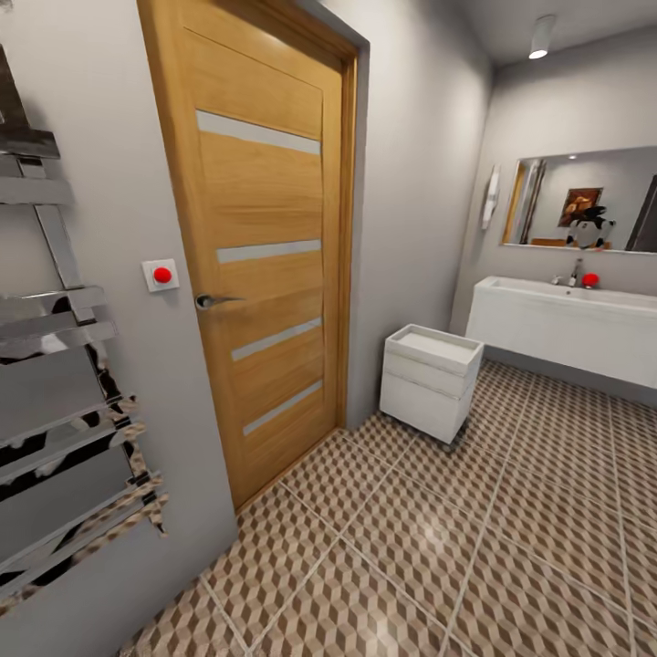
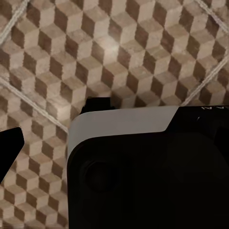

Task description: Take the four mousetraps from the cabinet in the bathroom and place them on the bathroom floor. Make sure all four end up on the same floor surface, and ensure that at least two of them are either under or directly next to the same bathroom sink.

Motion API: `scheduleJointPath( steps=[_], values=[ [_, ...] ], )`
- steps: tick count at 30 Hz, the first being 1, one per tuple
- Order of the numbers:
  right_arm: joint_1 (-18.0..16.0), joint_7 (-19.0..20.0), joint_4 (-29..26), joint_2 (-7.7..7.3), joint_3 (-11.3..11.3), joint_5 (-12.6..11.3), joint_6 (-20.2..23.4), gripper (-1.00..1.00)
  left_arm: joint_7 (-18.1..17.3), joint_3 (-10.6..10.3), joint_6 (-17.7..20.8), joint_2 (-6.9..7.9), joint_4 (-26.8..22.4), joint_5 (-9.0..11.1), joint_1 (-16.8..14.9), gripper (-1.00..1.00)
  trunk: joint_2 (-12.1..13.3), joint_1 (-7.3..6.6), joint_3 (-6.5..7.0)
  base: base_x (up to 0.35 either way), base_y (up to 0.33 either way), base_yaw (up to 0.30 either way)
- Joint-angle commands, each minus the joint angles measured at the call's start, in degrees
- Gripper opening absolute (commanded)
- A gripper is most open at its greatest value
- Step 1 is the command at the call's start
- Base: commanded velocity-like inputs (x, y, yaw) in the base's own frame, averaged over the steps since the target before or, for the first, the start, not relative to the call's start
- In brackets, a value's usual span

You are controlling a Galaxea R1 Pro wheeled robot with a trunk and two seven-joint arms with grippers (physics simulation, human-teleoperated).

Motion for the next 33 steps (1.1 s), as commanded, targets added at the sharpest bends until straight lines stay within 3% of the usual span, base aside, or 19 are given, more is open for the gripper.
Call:
scheduleJointPath(
  steps=[1, 33],
  values=[
    [-0.01, 0.00, 0.03, 0.00, 0.01, 0.01, -0.01, 1.00, 0.00, -0.01, 0.01, 0.00, 0.01, 0.00, 0.00, 1.00, 0.00, 0.00, 0.00, 0.000, 0.000, 0.288],
    [0.00, 0.00, 0.08, -0.33, -0.08, 0.04, -0.02, 1.00, 0.00, -0.05, -0.01, 0.00, 0.19, -0.07, 0.00, 1.00, 0.00, 0.00, 0.00, 0.000, 0.000, 0.288]
  ],
)
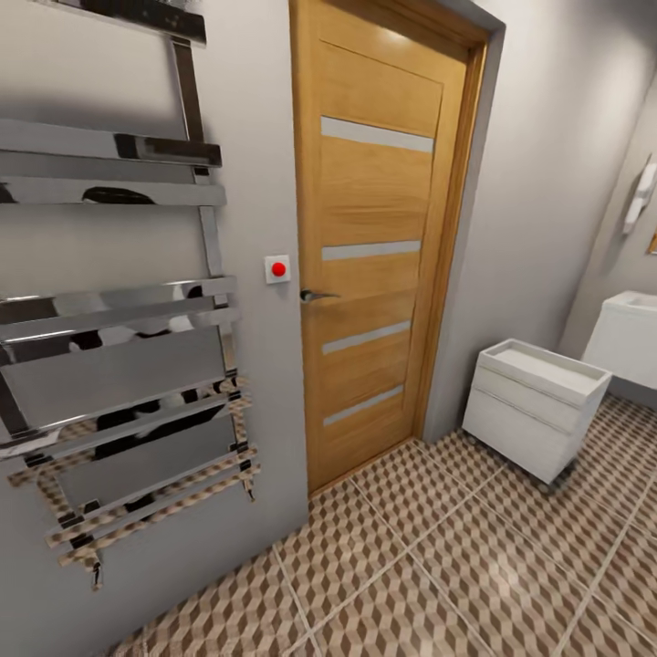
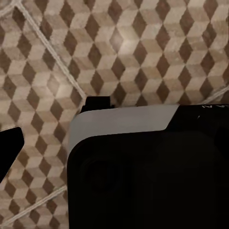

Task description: Take the four mousetraps from the cabinet in the bathroom and place them on the bathroom floor. Make sure all four end up on the same floor surface, and ensure that at least two of them are either under or directly next to the same bathroom sink.

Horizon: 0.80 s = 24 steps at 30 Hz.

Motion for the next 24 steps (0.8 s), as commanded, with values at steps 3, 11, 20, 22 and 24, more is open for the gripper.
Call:
scheduleJointPath(
  steps=[3, 11, 20, 22, 24],
  values=[
    [0.00, 0.00, 0.00, -0.01, 0.00, 0.00, 0.00, 1.00, 0.00, 0.00, 0.00, 0.00, 0.00, -0.01, 0.00, 1.00, 0.00, 0.00, 0.00, 0.000, 0.000, 0.288],
    [0.01, 0.00, 0.00, -0.02, 0.00, 0.00, 0.00, 1.00, 0.00, 0.02, 0.00, 0.02, 0.00, -0.02, 0.00, 1.00, 0.00, 0.00, 0.00, 0.000, 0.000, 0.288],
    [-0.01, 0.00, 0.00, -0.06, 0.00, 0.00, 0.00, 1.00, 0.00, 0.01, 0.00, 0.00, 0.00, 0.00, 0.00, 1.00, 0.00, 0.00, -0.08, 0.000, 0.000, 0.288],
    [-0.02, 0.00, 0.00, -0.09, 0.00, 0.02, 0.00, 1.00, 0.00, -0.01, 0.00, 0.00, 0.00, -0.01, 0.00, 1.00, 0.00, 0.00, -0.13, 0.000, 0.000, 0.288],
    [-0.03, 0.00, 0.00, -0.09, 0.00, 0.04, 0.00, 1.00, 0.00, -0.02, 0.00, 0.00, 0.02, -0.01, 0.00, 1.00, 0.00, 0.00, -0.19, 0.000, 0.000, 0.287]
  ],
)
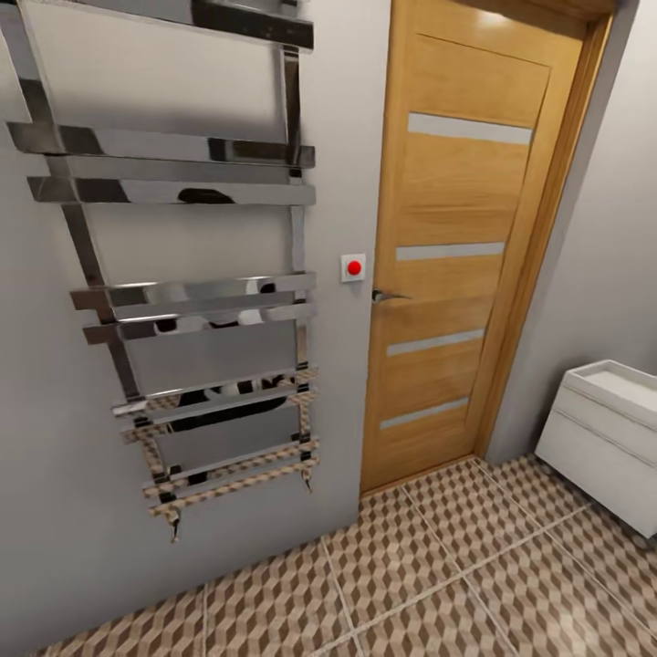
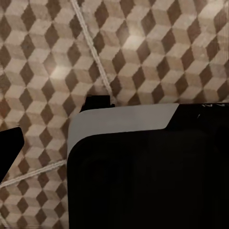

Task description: Take the four mousetraps from the cabinet in the bathroom and place them on the bathroom floor. Make sure all four end up on the same floor surface, and ensure that at least two of them are either under or directly next to the same bathroom sink.

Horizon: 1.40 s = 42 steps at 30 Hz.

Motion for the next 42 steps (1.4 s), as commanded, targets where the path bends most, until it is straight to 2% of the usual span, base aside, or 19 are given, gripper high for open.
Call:
scheduleJointPath(
  steps=[1, 42],
  values=[
    [0.01, 0.00, 0.00, 0.00, 0.01, 0.01, 0.00, 1.00, 0.00, 0.00, 0.00, 0.00, 0.00, 0.00, 0.00, 1.00, 0.00, 0.00, -0.03, 0.000, 0.000, 0.287],
    [0.03, 0.00, 0.00, -0.01, 0.01, 0.05, 0.00, 1.00, 0.00, -0.01, 0.00, 0.02, -0.01, -0.01, 0.00, 1.00, 0.00, 0.00, -1.42, 0.000, 0.000, 0.286]
  ],
)
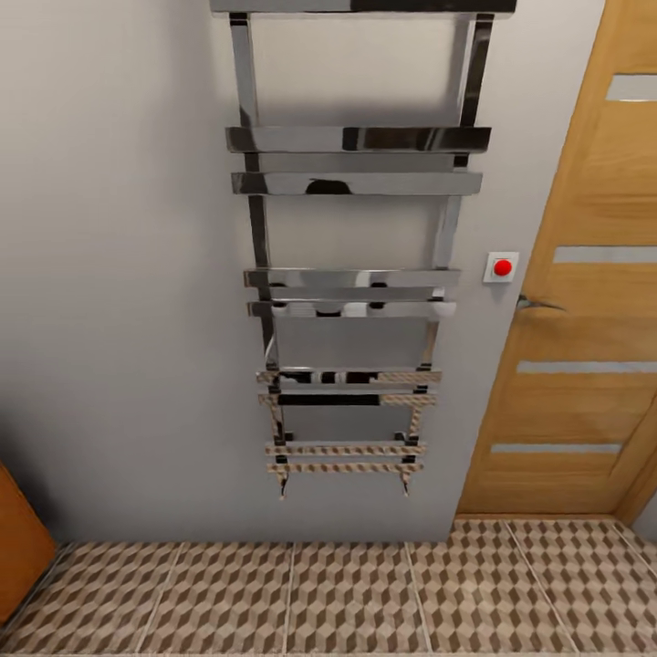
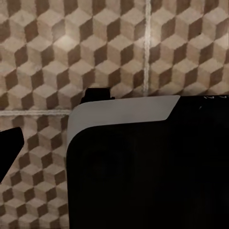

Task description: Take the four mousetraps from the cabinet in the bathroom and place them on the bathroom floor. Make sure all four end up on the same floor surface, and ensure that at least two of them are either under or directly next to the same bathroom sink.

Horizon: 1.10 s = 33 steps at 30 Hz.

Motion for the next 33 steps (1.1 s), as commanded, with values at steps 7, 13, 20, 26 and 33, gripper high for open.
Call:
scheduleJointPath(
  steps=[7, 13, 20, 26, 33],
  values=[
    [-0.02, 0.00, 0.00, 0.00, -0.04, 0.00, 0.00, 1.00, 0.00, 0.00, 0.00, 0.02, 0.00, 0.00, 0.00, 1.00, 0.00, 0.00, -0.24, 0.000, 0.000, 0.285],
    [0.00, 0.00, 0.00, 0.00, -0.05, 0.00, 0.00, 1.00, 0.00, 0.00, 0.02, -0.01, 0.00, 0.00, 0.00, 1.00, 0.00, 0.00, -0.44, 0.000, 0.000, 0.285],
    [0.00, 0.00, 0.00, 0.00, -0.04, 0.00, 0.00, 1.00, 0.00, 0.00, 0.00, 0.00, 0.00, 0.00, 0.00, 1.00, 0.00, 0.00, -0.68, 0.000, 0.000, 0.285],
    [0.00, 0.00, 0.00, 0.00, -0.02, 0.00, 0.00, 1.00, 0.00, 0.00, 0.01, -0.02, 0.00, 0.00, 0.00, 1.00, 0.00, 0.00, -0.88, 0.000, 0.000, 0.285],
    [0.00, 0.00, 0.00, 0.00, -0.04, 0.00, 0.00, 1.00, 0.00, 0.00, 0.00, 0.00, 0.00, 0.00, 0.00, 1.00, 0.00, 0.00, -1.12, 0.000, 0.000, 0.285]
  ],
)
